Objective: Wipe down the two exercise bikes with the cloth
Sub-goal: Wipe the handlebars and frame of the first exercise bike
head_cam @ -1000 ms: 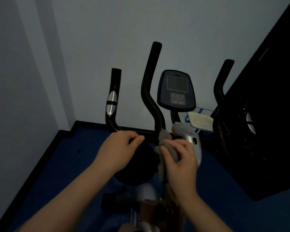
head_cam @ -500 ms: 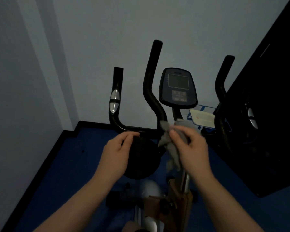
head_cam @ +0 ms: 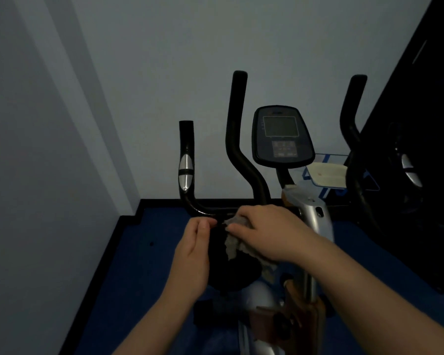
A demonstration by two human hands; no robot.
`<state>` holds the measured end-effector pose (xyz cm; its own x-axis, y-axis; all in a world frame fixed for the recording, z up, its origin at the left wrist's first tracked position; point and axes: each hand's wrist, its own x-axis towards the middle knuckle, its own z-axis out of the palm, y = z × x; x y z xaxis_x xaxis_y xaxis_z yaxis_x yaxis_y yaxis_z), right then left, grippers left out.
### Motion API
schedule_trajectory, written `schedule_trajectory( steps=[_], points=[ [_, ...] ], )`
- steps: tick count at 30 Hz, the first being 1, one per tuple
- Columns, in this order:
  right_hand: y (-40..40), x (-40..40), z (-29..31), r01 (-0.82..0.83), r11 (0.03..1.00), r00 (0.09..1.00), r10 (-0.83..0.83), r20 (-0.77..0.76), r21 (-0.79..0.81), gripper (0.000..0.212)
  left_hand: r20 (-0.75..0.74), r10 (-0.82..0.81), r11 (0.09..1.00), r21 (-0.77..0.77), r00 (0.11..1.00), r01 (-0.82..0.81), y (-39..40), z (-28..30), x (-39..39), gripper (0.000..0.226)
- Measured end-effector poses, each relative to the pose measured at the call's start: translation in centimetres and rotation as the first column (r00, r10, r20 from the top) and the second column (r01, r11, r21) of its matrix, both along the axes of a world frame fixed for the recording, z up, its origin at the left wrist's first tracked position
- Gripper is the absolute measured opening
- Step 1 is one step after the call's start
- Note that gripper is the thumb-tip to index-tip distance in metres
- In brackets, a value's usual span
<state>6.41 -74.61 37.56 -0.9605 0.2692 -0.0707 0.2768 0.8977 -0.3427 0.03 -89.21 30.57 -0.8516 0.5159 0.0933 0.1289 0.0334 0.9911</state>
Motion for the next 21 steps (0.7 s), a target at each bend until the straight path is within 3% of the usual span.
schedule_trajectory(
  steps=[5, 8, 11, 16, 19, 21],
  points=[
    [-0.8, -0.8, -0.7, -0.1, 0.993, 0.993, 0.095, -0.068, -0.069, 0.029, -0.036, 0.022, 0.994, -0.105, 0.999, -0.026, -0.3, 0.3, 0.0, 0.028],
    [0.9, 0.2, -0.6, -0.106, 0.977, 0.992, 0.116, 0.042, -0.184, 0.035, -0.014, 0.012, 0.99, -0.143, 1.0, -0.014, -0.3, 0.4, -0.1, 0.02],
    [0.8, -1.6, -0.2, -0.17, 0.985, 0.979, 0.169, 0.11, -0.001, 0.042, -0.026, 0.011, 0.986, -0.165, 1.0, -0.015, -0.3, 0.7, 0.1, 0.025],
    [-0.6, -0.8, -2.1, -0.101, 0.994, 0.988, 0.106, -0.113, 0.05, 0.038, -0.041, -0.002, 0.984, -0.178, 0.999, -0.006, -0.3, 0.7, 0.2, 0.025],
    [0.0, 0.4, -2.4, -0.094, 0.994, 0.983, 0.103, -0.151, 0.062, 0.036, -0.02, 0.006, 0.986, -0.164, 1.0, -0.009, -0.3, 0.8, 0.3, 0.029],
    [0.0, -0.6, -2.3, -0.136, 0.976, 0.976, 0.162, -0.147, 0.169, 0.039, -0.004, 0.013, 0.986, -0.168, 1.0, -0.013, -0.3, 0.9, 0.4, 0.03]
  ],
)
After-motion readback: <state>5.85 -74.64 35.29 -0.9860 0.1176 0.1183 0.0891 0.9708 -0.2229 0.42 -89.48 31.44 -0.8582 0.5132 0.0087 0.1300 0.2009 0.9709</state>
